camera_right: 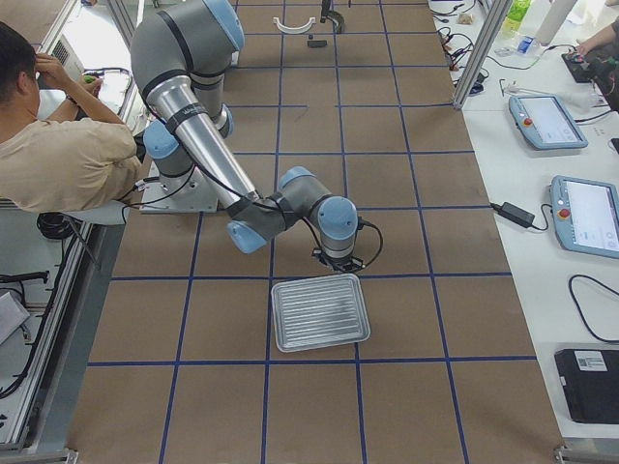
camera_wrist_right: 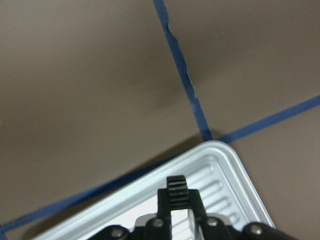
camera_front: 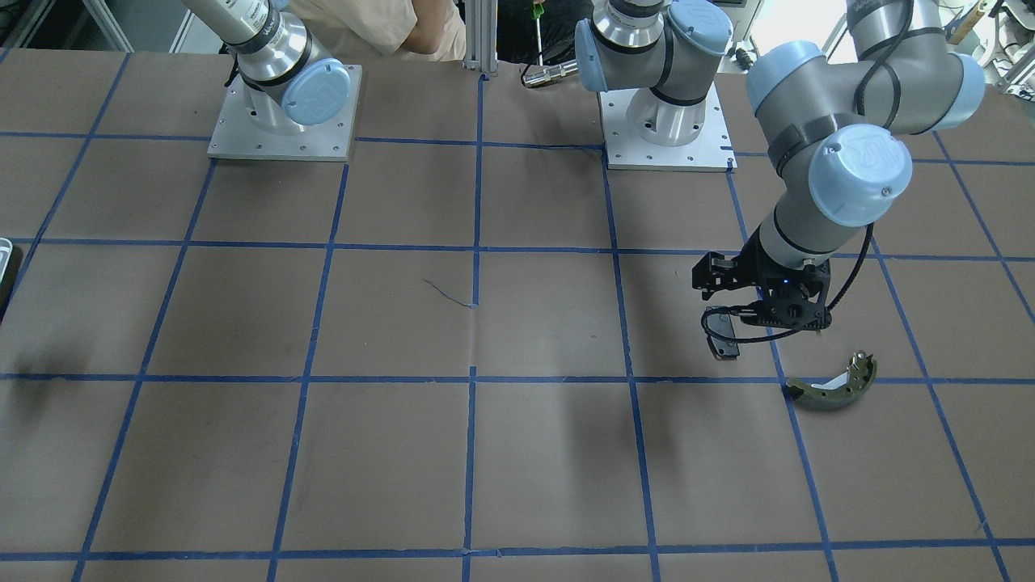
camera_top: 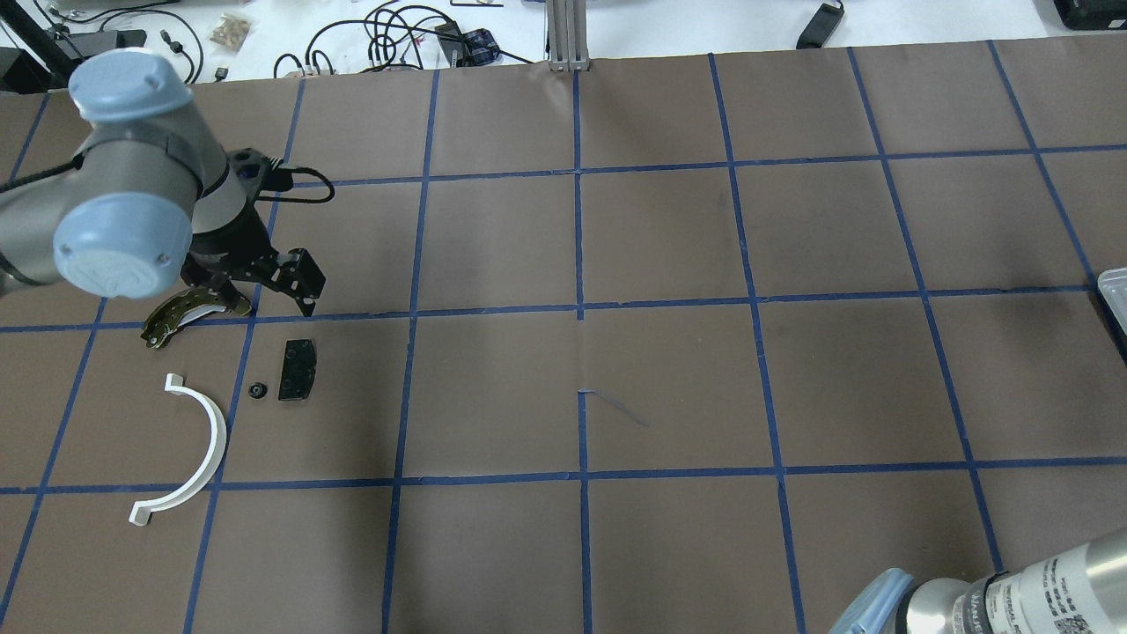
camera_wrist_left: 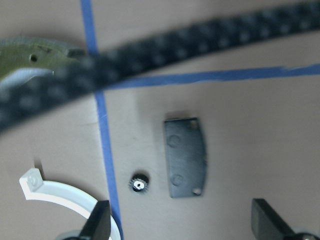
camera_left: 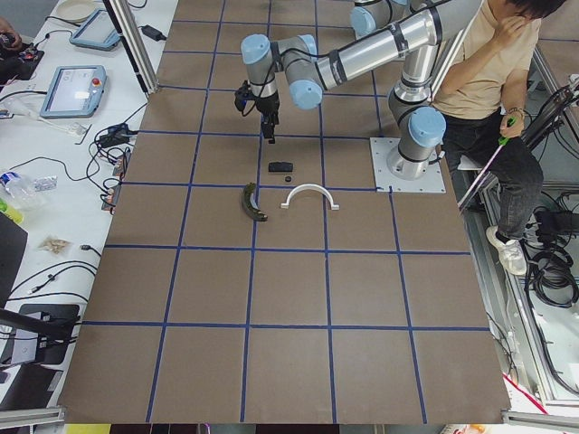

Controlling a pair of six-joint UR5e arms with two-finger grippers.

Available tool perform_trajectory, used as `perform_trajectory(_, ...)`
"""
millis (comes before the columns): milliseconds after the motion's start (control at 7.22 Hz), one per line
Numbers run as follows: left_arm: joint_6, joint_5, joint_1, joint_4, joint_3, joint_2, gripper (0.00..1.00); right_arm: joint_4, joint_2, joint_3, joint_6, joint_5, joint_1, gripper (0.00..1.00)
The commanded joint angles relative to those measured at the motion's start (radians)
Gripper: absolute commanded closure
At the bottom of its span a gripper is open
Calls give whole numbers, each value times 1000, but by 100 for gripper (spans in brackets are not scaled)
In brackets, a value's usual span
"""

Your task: Place bearing gear from tray to pile

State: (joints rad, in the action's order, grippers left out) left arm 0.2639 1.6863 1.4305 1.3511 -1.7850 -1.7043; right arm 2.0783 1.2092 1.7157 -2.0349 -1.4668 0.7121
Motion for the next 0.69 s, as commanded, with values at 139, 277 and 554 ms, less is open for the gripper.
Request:
perform_trajectory(139,-142,-46,120,314,267,67,0,-14,105,94,456,-7,218,96)
perform_trajectory(277,-232,-49,145,344,280,87,0,-12,128,99,598,-13,310,96)
perform_trajectory(554,-259,-57,175,339,251,117,0,-12,135,99,901,-18,487,96)
